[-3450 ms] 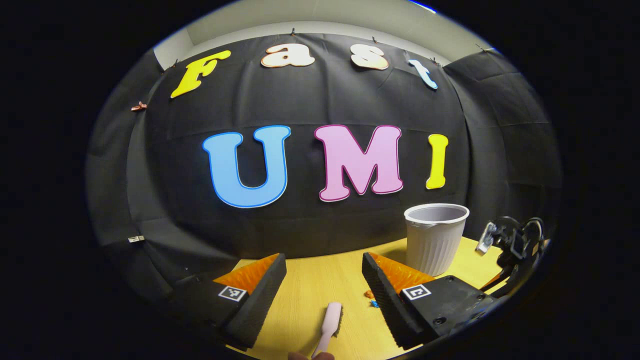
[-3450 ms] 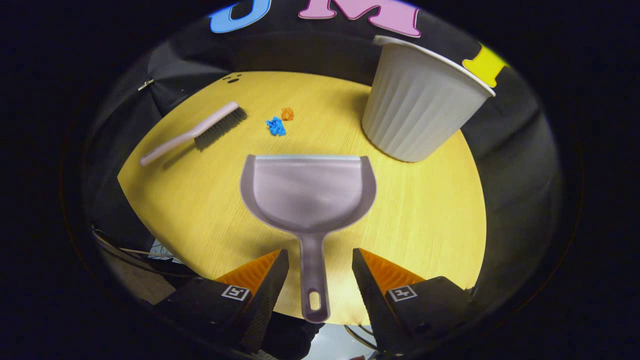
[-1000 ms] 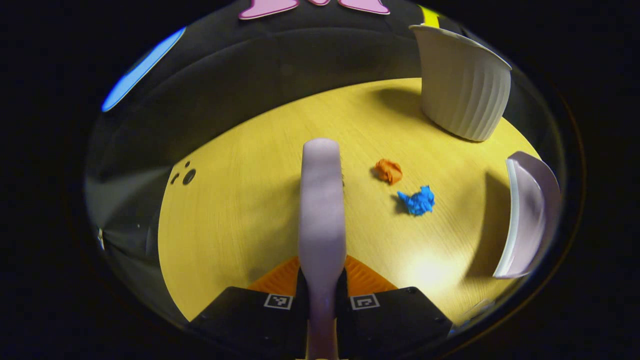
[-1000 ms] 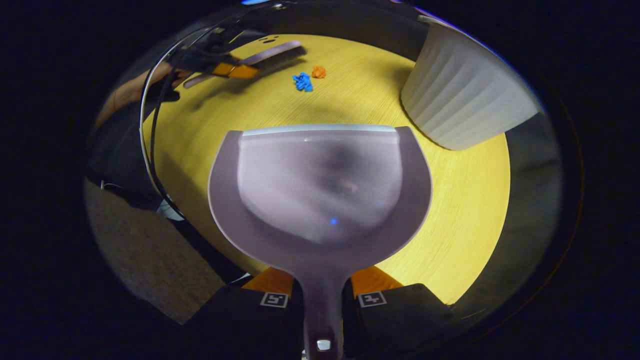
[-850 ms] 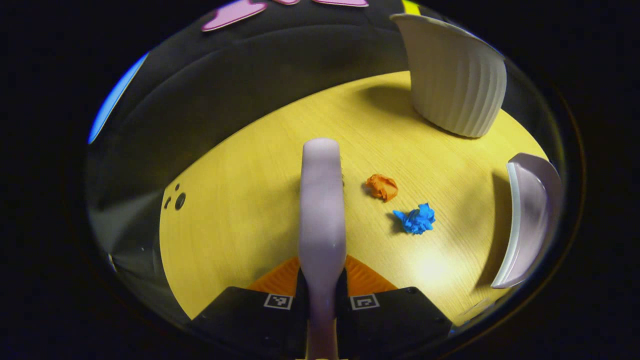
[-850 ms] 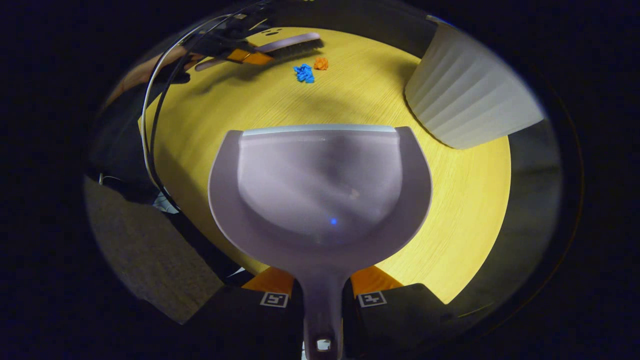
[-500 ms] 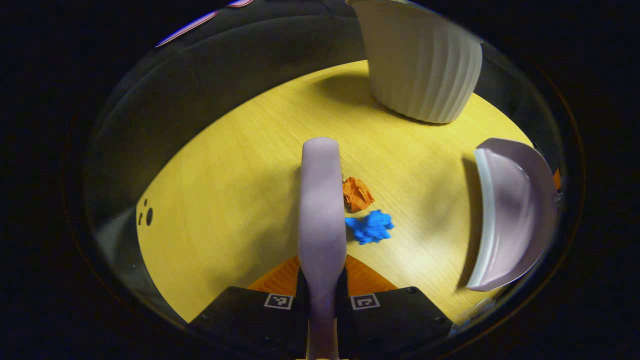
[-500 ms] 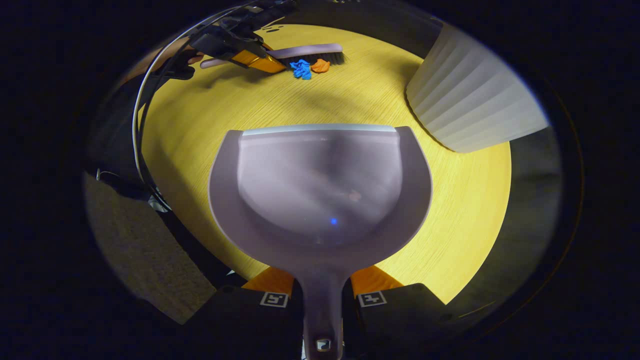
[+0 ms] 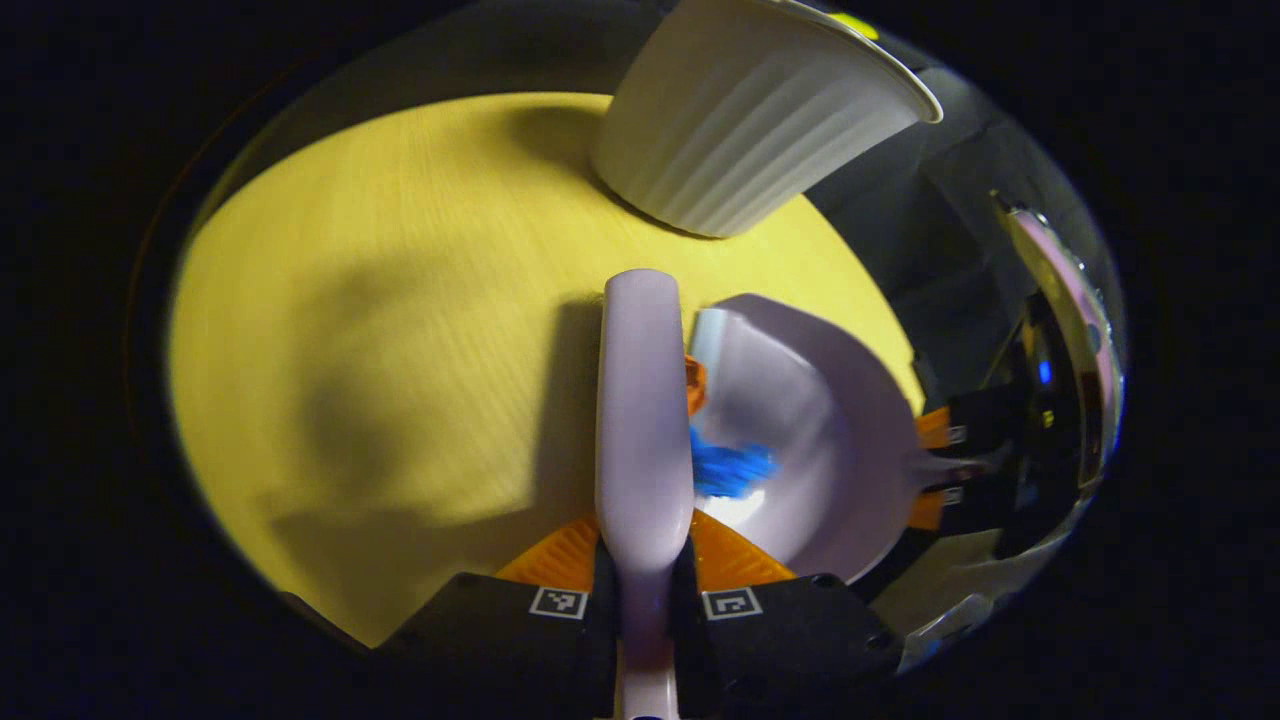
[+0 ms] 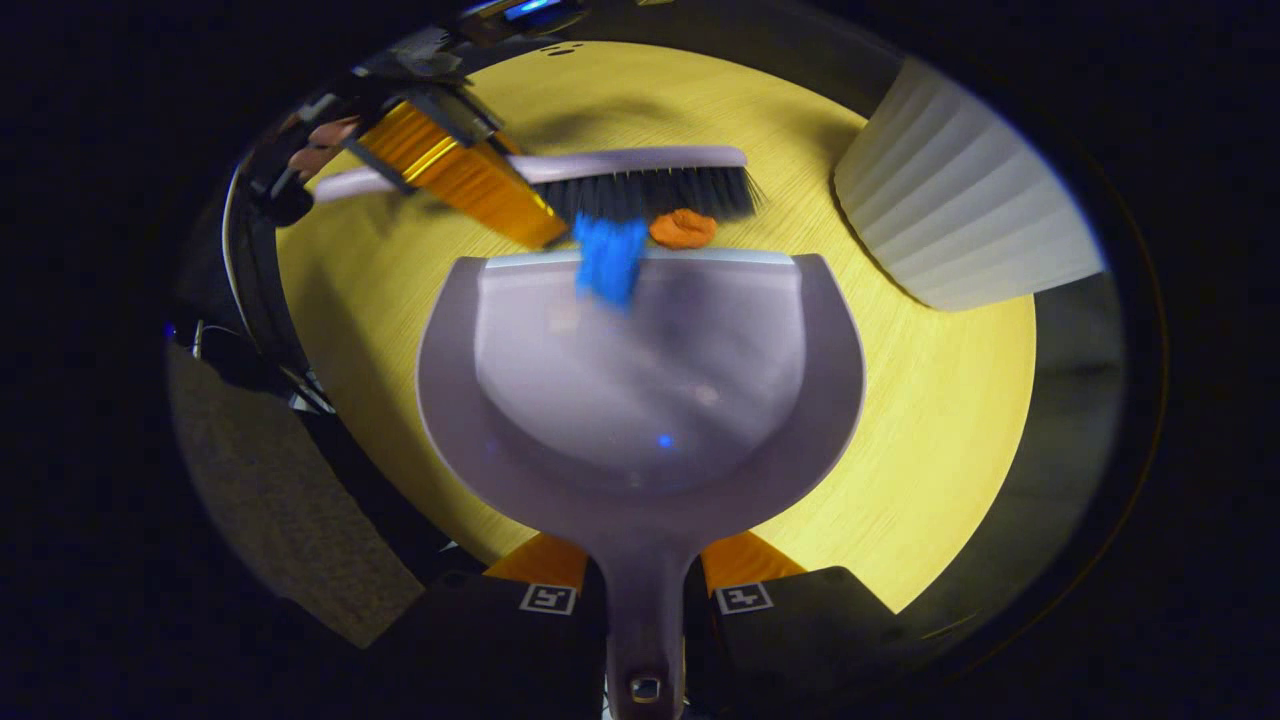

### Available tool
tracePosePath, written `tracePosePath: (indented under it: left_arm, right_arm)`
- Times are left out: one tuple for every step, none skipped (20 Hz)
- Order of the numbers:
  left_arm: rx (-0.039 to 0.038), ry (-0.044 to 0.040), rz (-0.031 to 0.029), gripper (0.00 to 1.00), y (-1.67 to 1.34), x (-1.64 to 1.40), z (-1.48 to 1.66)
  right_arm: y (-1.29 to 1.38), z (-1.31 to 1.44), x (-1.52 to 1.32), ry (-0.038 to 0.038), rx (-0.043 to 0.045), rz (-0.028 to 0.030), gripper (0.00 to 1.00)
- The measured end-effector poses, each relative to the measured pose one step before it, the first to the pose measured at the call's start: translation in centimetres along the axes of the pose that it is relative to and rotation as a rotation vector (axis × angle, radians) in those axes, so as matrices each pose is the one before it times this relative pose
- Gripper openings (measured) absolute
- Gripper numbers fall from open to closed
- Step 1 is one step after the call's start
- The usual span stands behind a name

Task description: Pick up the small broom and dustpan from the desktop, sweep the trash into the dustpan with the broom, and then empty the trash into the garbage bin.

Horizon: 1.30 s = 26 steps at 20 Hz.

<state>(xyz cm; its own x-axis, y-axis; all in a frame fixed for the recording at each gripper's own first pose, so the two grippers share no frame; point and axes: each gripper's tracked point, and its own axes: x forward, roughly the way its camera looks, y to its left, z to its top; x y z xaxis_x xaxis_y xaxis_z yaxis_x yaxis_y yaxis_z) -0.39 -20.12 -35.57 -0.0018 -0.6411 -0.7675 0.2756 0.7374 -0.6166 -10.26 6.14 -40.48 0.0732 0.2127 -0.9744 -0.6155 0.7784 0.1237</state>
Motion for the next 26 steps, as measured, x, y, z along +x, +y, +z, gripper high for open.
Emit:
tracePosePath:
  left_arm:
    - [-0.02891,-0.00317,-0.03259,0.28,-0.962,-0.44,-0.363]
    - [-0.0284,-0.00051,-0.02235,0.28,-0.896,-0.464,-0.387]
    - [-0.01318,-0.01178,0.0081,0.25,-0.197,-0.879,-0.139]
    - [0.00514,-0.01831,0.01587,0.28,0.421,-1.537,0.123]
    - [0.01247,-0.0253,0.02217,0.27,0.183,-1.652,0.164]
    - [0.008,-0.02823,0.02196,0.27,-0.328,-0.233,0.048]
    - [0.00229,-0.02961,0.01542,0.27,-0.503,-0.375,-0.209]
    - [-0.00588,-0.02749,0.00945,0.27,-0.289,-0.825,-0.098]
    - [-0.0171,-0.03323,0.00943,0.27,0.07,-0.465,-0.443]
    - [-0.01792,-0.03116,0.01293,0.27,0.283,-0.495,-0.08]
    - [-0.01981,-0.03442,0.01965,0.27,0.721,-0.523,-0.018]
    - [-0.02003,-0.0336,0.02382,0.27,0.828,-0.708,-0.388]
    - [-0.01525,-0.03039,0.03143,0.29,0.924,-0.805,-0.546]
    - [-0.01461,-0.02661,0.0328,0.27,1.01,-0.544,-0.718]
    - [-0.0114,-0.01583,0.02577,0.27,0.041,-0.374,-0.605]
    - [-0.00912,-0.00362,0.02229,0.27,-0.187,-0.403,-0.947]
    - [-0.00458,0.00304,0.01881,0.27,-0.151,-0.186,-1.006]
    - [-0.00098,0.00741,0.01546,0.27,-0.957,1.263,-0.657]
    - [0.00186,0.01031,0.01333,0.27,-0.499,1.18,-0.827]
    - [0.00496,0.00989,0.00987,0.27,-0.272,1.212,-1.738]
    - [0.00855,0.0087,0.00717,0.27,0.412,-0.023,0.254]
    - [0.00875,0.00841,0.0035,0.27,0.858,-0.252,0.354]
    - [0.00742,0.00793,-0.00082,0.27,-0.184,0.244,-0.344]
    - [0.00431,0.007,-0.00266,0.27,0.01,0.175,-0.367]
    - [0.00223,0.00369,-0.00375,0.27,-0.055,0.266,-0.29]
    - [0.00029,0.0008,-0.00708,0.27,0.028,0.136,-0.436]
  right_arm:
    - [0.066,-0.033,0.203,-0.01714,0.01377,0.00182,0.35]
    - [-0.006,-0.095,0.091,-0.01078,0.00707,-0.00519,0.35]
    - [-0.206,-0.104,0.053,-0.01335,0.00202,-0.0129,0.36]
    - [-0.129,-0.253,0.153,-0.01783,0.00178,-0.01255,0.36]
    - [-0.084,0.092,0.009,-0.02118,0.00494,-0.00729,0.36]
    - [0.02,0.224,-0.151,-0.0243,0.00859,-0.00584,0.31]
    - [0.045,0.266,-0.135,-0.02676,0.01258,-0.0049,0.36]
    - [0.075,-0.014,0.093,-0.02346,0.01677,-0.00242,0.4]
    - [0.199,0.177,-0.338,-0.02043,0.01939,-0.00403,0.31]
    - [0.126,0.183,-0.546,-0.00884,0.02234,-0.00573,0.39]
    - [-0.058,0.025,-0.489,0.00347,0.0233,-0.00781,0.39]
    - [-0.186,-0.118,-0.518,0.00752,0.02501,-0.0089,0.36]
    - [-0.37,-0.093,-0.727,0.0033,0.02941,-0.00776,0.36]
    - [-0.171,0.223,-0.645,-0.00019,0.03548,-0.00312,0.36]
    - [-0.311,0.302,-1.167,0.00011,0.04052,-0.00248,0.35]
    - [-0.688,0.289,-1.615,-0.00238,0.03844,-0.00817,0.36]
    - [-0.809,0.394,-1.656,-0.00591,0.02902,-0.01482,0.36]
    - [-0.762,0.523,-1.687,-0.0124,0.02228,-0.01939,0.35]
    - [-0.745,0.932,-1.909,-0.01204,0.02274,-0.0177,0.36]
    - [-0.976,0.775,-1.795,-0.01351,0.02481,-0.01159,0.4]
    - [-0.871,0.832,-1.804,-0.01918,0.02938,-0.00669,0.35]
    - [-0.619,0.655,-1.729,-0.01663,0.03068,-0.00042,0.31]
    - [-1.212,0.646,-1.725,-0.02071,0.02324,-0.00713,0.4]
    - [-1.141,1.194,-1.456,-0.02348,0.01175,-0.01581,0.36]
    - [-1.092,1.716,-1.603,-0.01715,0.00345,-0.01996,0.35]
    - [-1.331,1.219,-0.867,-0.0156,0.00413,-0.02644,0.35]
